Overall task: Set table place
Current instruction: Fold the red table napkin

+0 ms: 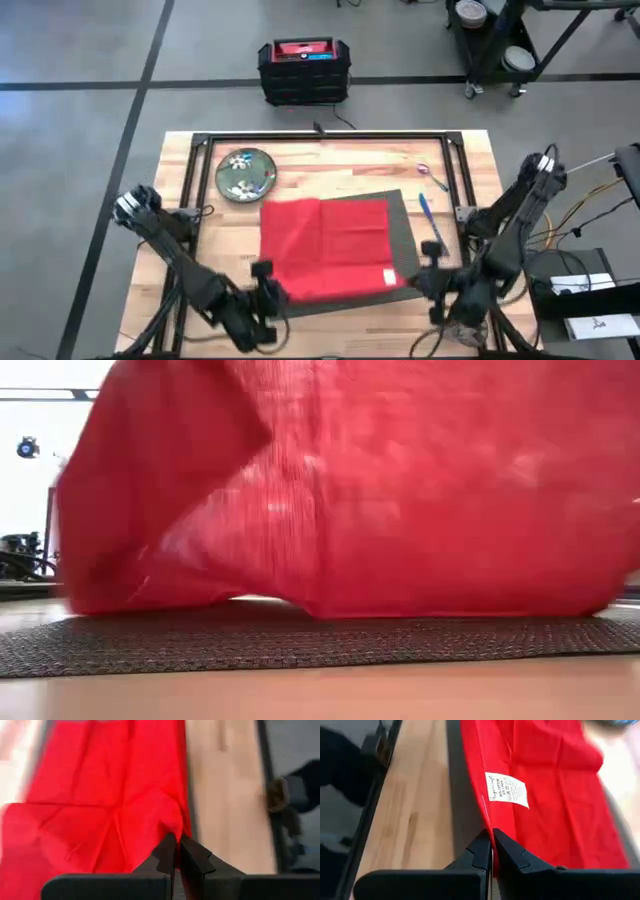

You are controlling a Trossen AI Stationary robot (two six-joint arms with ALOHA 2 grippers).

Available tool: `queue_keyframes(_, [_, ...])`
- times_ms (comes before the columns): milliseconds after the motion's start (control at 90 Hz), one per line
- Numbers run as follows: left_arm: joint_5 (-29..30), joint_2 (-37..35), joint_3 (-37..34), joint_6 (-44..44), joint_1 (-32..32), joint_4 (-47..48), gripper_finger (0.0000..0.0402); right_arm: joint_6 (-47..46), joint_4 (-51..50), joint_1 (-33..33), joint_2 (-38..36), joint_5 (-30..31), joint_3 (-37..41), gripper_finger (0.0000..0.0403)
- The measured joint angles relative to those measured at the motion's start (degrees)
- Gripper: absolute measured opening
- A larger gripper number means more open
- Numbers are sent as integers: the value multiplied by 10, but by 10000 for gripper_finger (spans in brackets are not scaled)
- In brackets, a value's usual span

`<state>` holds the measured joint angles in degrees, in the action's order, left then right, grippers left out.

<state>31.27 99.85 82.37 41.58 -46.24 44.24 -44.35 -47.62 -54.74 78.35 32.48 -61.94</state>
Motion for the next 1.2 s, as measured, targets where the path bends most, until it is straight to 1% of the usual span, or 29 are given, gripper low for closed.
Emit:
queue_keyframes(133, [-64, 62, 12, 4, -9, -35, 1, -35, 25, -5, 73, -39, 2, 0])
queue_keyframes(222, [-114, 90, 14, 35, -8, -48, 13, -43, 21, -5, 119, -41, -8, 0])
queue_keyframes(311, [-192, 105, 14, 57, -7, -42, 42, -20, 11, -5, 155, -49, -27, 9])
queue_keyframes(389, [-254, 109, 14, 66, -8, -43, 77, -10, -14, -5, 175, -51, -57, 27])
queue_keyframes(500, [-295, 107, 16, 83, -6, -43, 129, -19, -66, -4, 183, -47, -105, 67])
queue_keyframes(544, [-296, 103, 20, 88, -6, -36, 147, -21, -90, -3, 182, -46, -125, 86])
queue_keyframes(600, [-281, 92, 23, 96, -6, -23, 166, -21, -111, 2, 176, -42, -146, 109])
queue_keyframes(689, [-211, 76, 23, 101, -9, -17, 185, -20, -111, 14, 161, -8, -168, 144])
queue_keyframes(756, [-152, 74, 23, 100, -10, -15, 191, -15, -94, 29, 157, 22, -171, 166])
queue_keyframes(811, [-111, 74, 19, 97, -10, -15, 192, -6, -73, 42, 157, 29, -166, 180])
queue_keyframes(844, [-98, 75, 16, 98, -8, -19, 191, 8, -63, 51, 159, 31, -160, 187])
queue_keyframes(1000, [-96, 88, -17, 101, 11, -47, 178, 71, 13, 100, 178, 26, -122, 207])
queue_keyframes(1089, [-96, 89, -49, 102, 21, -99, 170, 109, 65, 130, 199, 16, -104, 210])
queue_keyframes(1200, [-97, 89, -86, 102, 28, -160, 160, 124, 106, 163, 224, 15, -87, 208])
